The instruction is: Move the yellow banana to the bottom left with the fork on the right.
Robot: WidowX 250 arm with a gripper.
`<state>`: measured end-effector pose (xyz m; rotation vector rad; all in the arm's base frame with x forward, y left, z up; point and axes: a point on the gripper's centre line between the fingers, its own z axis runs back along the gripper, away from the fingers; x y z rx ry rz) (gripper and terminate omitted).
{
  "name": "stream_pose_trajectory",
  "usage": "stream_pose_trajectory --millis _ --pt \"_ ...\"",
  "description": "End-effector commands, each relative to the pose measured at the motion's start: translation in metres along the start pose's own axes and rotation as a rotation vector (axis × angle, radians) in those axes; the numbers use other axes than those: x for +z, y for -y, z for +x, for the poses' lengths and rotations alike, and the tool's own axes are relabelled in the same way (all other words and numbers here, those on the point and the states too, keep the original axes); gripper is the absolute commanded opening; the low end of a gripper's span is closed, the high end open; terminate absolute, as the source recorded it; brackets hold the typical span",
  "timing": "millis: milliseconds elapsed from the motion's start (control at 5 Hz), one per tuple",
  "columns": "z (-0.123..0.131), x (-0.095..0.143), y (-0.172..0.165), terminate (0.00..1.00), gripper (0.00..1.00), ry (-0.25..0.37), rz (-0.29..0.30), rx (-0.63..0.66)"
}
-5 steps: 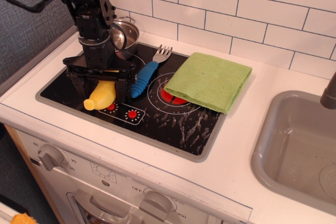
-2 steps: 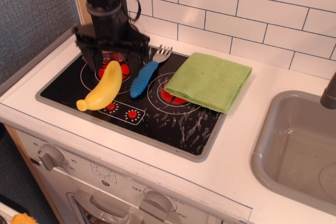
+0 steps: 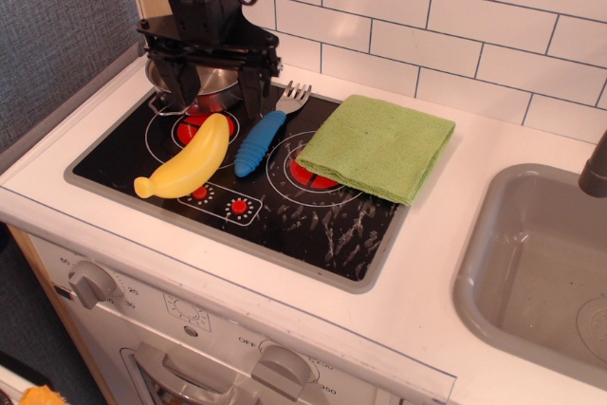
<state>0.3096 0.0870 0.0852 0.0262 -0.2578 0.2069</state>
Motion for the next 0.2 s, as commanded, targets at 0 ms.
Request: stream_pose_trajectory --millis 0 --pt "-0.0007 0.0129 -0.0028 1.00 1.00 0.036 0.005 -0.002"
